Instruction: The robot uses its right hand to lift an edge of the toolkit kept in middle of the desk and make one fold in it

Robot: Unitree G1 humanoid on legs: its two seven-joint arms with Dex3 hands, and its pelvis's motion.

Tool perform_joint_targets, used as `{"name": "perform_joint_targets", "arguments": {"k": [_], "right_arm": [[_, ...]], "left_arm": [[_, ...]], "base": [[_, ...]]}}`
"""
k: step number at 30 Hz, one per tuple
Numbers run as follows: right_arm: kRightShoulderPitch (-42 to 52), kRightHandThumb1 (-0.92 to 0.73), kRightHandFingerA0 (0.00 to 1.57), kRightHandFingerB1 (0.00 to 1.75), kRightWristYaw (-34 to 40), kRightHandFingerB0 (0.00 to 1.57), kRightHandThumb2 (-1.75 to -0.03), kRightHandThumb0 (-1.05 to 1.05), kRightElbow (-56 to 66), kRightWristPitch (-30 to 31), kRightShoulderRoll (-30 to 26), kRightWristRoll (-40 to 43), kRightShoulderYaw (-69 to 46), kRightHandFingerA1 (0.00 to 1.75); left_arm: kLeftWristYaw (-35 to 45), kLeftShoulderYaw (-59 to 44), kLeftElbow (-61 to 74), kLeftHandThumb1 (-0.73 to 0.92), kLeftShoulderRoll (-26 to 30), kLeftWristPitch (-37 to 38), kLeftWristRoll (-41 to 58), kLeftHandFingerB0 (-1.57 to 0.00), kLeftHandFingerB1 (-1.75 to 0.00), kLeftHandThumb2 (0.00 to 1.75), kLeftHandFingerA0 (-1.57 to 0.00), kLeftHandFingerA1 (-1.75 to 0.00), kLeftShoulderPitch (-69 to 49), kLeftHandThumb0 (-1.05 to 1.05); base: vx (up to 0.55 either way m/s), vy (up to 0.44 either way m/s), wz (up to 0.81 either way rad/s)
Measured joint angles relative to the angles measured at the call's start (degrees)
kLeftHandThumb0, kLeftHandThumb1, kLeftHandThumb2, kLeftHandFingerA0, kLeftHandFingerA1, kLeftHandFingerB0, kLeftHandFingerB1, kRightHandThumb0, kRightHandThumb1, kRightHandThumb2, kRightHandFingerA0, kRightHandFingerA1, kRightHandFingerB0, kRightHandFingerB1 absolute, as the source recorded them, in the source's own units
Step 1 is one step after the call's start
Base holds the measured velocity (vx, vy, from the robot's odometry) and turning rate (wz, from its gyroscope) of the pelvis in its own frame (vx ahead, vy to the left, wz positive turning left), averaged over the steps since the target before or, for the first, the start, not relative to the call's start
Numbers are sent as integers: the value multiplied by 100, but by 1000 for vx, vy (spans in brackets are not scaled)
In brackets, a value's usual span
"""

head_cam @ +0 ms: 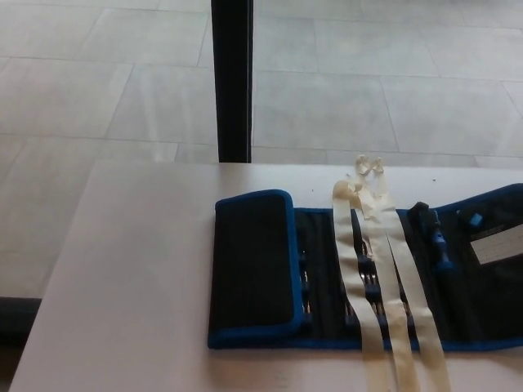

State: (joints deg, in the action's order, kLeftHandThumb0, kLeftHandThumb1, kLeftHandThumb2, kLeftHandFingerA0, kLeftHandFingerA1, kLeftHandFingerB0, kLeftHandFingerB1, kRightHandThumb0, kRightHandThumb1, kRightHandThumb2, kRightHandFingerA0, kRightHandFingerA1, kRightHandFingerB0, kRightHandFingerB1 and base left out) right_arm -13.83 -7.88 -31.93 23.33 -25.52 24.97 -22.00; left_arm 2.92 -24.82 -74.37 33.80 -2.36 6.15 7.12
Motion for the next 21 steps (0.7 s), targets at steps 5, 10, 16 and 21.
{"name": "perform_joint_targets", "arguments": {"k": [5,10,16,21], "right_arm": [[-144,-80,43,37,-94,33,-64,-60,276,240,17,-40,284,45],[-298,-78,45,39,-191,35,-63,-60,514,487,43,-48,459,46],[-404,-77,40,38,-234,31,-63,-61,698,735,136,-42,542,47],[-395,-79,40,39,-193,30,-64,-61,794,860,202,-56,517,46]], "left_arm": [[-13,45,0,69,4,-17,-2,-51,-56,61,-57,-72,15,-60],[-22,88,-3,69,6,-29,-6,-44,-54,61,-55,-73,3,-60],[-17,140,-2,70,14,-35,-14,-51,-59,61,-55,-71,-18,-58],[-10,139,-2,70,15,-35,-11,-45,-52,61,-55,-70,-60,-60]], "base": [[0,0,0],[0,0,0],[0,0,0],[0,0,0]]}}
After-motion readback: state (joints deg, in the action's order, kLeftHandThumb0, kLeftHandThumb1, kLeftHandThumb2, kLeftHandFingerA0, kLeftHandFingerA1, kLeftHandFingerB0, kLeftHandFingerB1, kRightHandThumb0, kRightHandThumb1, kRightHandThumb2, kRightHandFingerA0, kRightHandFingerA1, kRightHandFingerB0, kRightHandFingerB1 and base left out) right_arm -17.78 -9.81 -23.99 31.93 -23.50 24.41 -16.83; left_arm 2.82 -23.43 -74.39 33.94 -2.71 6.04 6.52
